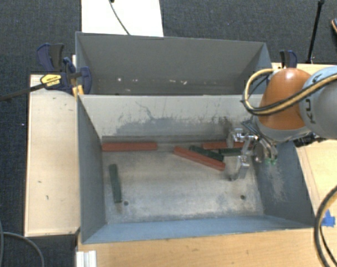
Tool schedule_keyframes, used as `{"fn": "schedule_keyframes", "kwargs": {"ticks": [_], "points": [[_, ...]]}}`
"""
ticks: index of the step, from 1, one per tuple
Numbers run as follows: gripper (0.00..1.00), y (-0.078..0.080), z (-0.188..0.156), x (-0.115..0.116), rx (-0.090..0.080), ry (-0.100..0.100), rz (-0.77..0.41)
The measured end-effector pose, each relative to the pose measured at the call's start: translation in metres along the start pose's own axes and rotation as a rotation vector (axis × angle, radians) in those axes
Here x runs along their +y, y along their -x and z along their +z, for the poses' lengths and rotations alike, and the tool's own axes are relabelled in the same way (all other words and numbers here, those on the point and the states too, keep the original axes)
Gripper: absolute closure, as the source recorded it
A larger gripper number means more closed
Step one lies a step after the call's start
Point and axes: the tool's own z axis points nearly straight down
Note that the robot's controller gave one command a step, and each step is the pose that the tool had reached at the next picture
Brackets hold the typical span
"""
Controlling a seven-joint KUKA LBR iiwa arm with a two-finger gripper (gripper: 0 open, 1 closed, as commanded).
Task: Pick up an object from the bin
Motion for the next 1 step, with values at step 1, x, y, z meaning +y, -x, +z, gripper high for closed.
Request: {"fn": "schedule_keyframes", "kwargs": {"ticks": [1], "points": [[0.0, -0.0188, -0.0041, 0.1032, 0.001, 0.003, -0.071]]}}
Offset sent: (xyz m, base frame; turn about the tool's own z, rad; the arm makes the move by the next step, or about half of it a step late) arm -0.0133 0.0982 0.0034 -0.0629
